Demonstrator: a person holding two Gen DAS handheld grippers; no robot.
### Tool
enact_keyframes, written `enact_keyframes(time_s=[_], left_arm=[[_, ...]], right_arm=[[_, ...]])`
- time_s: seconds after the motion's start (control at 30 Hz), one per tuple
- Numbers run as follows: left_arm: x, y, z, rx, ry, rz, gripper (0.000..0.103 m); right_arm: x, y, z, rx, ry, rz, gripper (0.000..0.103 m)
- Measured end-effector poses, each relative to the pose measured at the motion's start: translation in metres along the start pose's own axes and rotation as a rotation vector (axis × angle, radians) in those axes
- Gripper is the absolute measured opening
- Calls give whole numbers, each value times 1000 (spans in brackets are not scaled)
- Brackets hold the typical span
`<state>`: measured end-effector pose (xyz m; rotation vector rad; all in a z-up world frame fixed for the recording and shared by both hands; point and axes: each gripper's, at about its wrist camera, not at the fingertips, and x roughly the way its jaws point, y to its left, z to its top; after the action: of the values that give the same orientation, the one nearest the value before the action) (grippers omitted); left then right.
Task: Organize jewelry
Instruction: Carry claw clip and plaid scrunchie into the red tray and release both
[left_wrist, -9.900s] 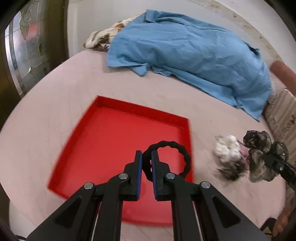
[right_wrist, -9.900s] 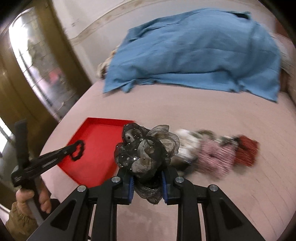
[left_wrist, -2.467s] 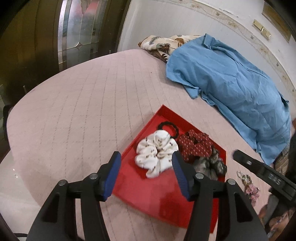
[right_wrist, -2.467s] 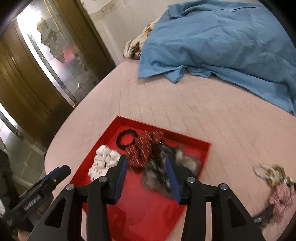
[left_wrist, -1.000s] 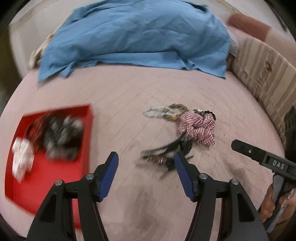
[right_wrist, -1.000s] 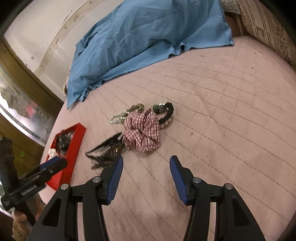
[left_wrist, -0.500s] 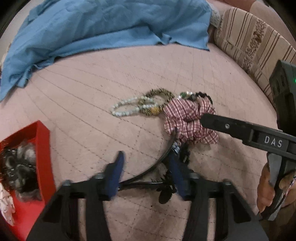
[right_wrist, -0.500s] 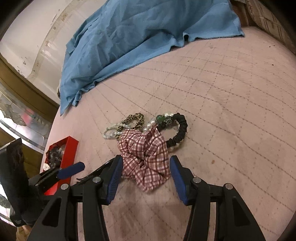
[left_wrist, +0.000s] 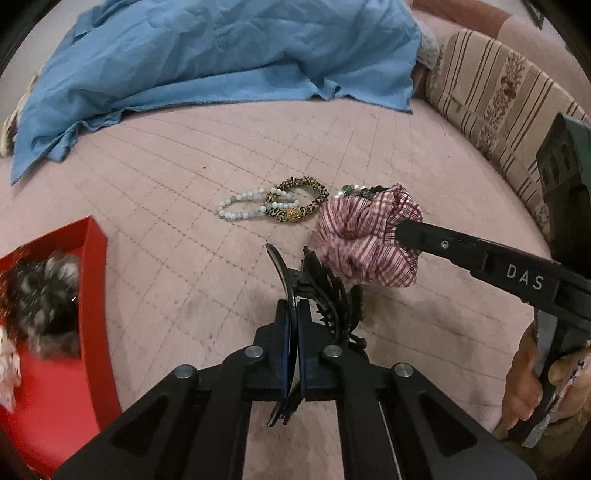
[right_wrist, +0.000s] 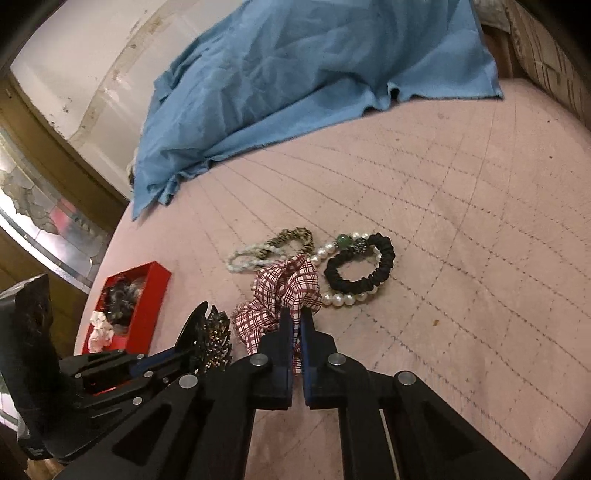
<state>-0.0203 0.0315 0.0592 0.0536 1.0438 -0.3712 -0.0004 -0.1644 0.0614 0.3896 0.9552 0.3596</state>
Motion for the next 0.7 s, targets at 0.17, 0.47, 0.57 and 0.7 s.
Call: enact_keyframes(time_s=[0.17,0.47,0.57,0.7], left_arm=[[-31,5,-14,-54,-42,-7,4],[-87,31,-47,-196,-131,48,4],[-104,45,-57,-241,-153,76,4],[-121,68,-69,-301,-176,116,4]], right_arm=[[-29,7,-8,-12,-41,11,4],[-69,17,-28,-20,-84,21,4],[-76,24,-32,-27,-86,37,4],[-81,38,-39,-50,-83,57,4]])
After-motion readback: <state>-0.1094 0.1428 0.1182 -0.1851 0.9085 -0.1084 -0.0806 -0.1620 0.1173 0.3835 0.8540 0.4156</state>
